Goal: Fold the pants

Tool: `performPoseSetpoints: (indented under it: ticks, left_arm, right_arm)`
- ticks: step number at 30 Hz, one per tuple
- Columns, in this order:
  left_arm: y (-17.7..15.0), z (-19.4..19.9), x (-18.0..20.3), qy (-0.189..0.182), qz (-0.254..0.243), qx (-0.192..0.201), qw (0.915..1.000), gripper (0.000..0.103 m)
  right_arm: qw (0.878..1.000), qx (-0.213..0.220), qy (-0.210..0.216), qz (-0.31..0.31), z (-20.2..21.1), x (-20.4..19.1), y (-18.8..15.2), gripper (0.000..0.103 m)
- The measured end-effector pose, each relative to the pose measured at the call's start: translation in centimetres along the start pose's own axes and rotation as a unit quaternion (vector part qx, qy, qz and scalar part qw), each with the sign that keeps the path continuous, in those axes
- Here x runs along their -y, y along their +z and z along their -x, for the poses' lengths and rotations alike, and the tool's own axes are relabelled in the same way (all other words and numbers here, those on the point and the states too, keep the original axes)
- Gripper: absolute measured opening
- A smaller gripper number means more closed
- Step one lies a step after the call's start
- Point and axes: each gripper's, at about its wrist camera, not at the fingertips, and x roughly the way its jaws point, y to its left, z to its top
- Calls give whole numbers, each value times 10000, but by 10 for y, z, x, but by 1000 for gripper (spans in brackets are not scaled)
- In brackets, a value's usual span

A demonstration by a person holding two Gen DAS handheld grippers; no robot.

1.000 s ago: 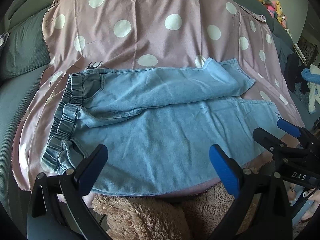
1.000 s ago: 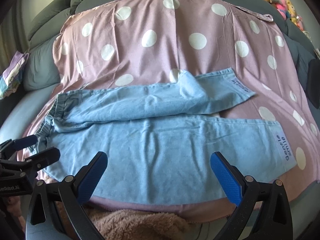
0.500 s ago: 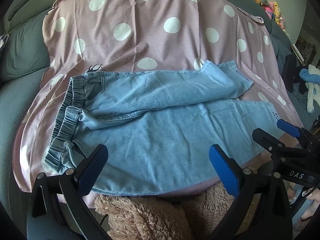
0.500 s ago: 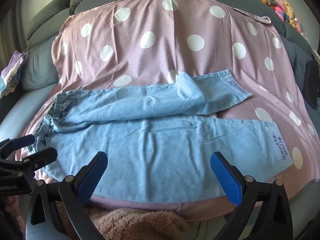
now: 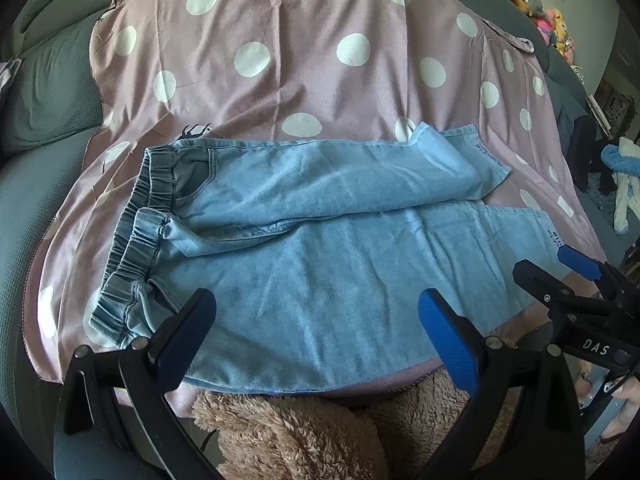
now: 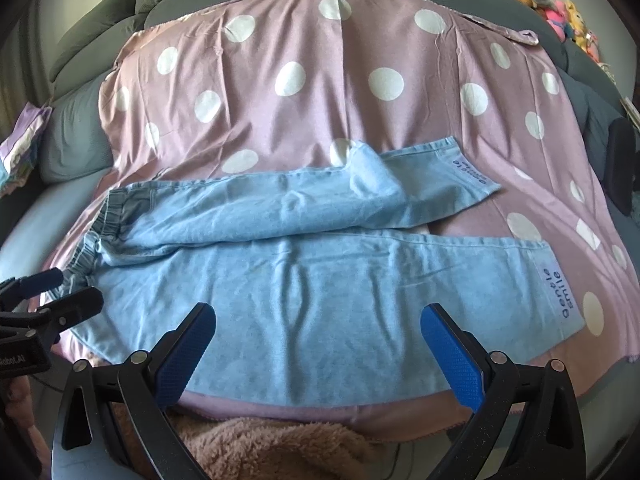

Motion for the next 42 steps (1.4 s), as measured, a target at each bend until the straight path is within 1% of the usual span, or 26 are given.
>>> performPoseSetpoints:
  ticks: [12,16,24,34,37,42]
  left_arm:
    - [2,-5,-1,-131,4,-42,9999,101]
    - [2,-5,-2,-193,26,-59,9998,99]
    - [1,-7,-6,-168,126,-119,9997,97]
    - [2,-9,-2,-218,67,-156,9996,96]
    - [2,-10,-1,-216,27,-168,9996,92]
    - [3,-11,1,-251,-7,-192,9995,92]
  right_arm:
    - [9999,-20,-92,-100,-2,6,1,102]
    - [9998,-29,-127,-123,-2,7,1,102]
    - [9997,-53,-129,-210,-3,12,-1,102]
    - [9994,-115,-131,-291,-6,17,-3,102]
    - [9994,-112,-130,-311,-7,18,-3,102]
    - [9991,-138,-112,-376,-9,21,-5,102]
